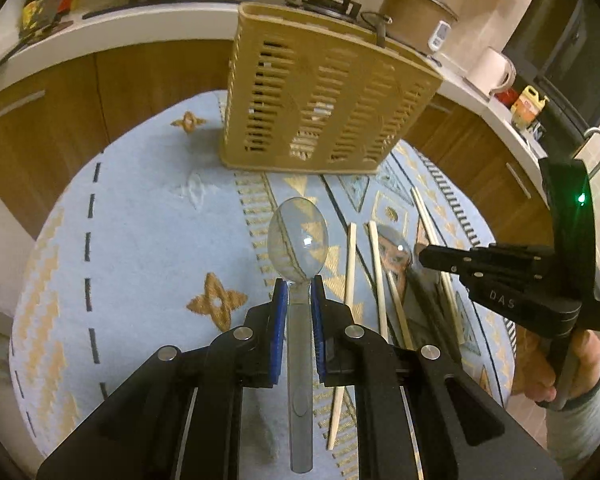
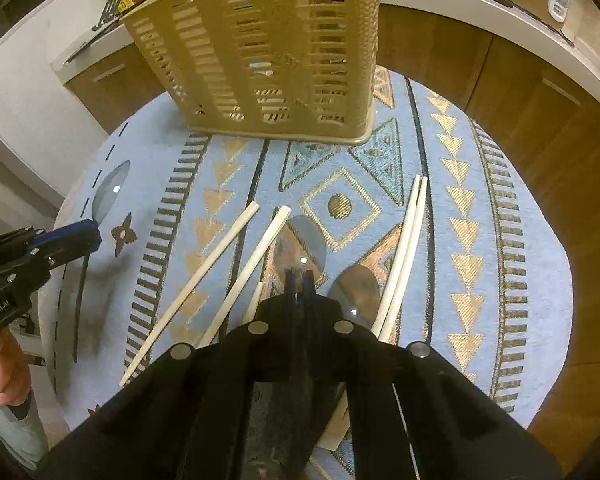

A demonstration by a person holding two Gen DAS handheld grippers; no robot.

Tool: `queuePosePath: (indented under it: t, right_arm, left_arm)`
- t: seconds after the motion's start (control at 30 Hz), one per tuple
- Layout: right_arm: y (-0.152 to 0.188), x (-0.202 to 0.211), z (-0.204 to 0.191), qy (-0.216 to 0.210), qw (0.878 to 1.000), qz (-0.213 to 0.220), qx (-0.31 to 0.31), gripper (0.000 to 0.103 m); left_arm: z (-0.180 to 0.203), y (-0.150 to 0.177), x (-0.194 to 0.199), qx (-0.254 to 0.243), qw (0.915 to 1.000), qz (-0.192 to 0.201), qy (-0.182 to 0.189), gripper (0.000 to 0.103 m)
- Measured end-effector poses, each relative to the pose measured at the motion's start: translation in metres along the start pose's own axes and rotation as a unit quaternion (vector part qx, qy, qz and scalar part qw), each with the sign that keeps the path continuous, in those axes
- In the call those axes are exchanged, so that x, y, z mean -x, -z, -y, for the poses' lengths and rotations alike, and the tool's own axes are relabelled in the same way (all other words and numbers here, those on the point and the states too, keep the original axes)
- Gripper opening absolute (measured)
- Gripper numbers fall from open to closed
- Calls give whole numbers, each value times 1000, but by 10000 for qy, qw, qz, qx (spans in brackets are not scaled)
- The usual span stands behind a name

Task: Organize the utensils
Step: 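Lift the clear spoon with the left tool and carry it over the caddy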

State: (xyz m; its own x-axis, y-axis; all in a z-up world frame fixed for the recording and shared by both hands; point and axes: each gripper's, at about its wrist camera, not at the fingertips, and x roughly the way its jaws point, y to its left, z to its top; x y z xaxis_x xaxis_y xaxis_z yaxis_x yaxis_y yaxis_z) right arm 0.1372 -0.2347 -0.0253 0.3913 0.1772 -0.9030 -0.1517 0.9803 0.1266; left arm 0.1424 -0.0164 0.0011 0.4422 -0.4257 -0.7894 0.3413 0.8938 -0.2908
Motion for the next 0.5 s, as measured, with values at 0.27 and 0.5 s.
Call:
queuePosePath:
  t: [0.27,0.5]
  right_arm:
    - [-3,-3,-10,175,9992,-182,322,31]
    - [-15,-26,-13,277,9962,-790,252,32]
  left_arm:
    - [-2,-2,2,-79,9999,110,27,10]
    - [-4,-1,-5,-133,9999,23,29,10]
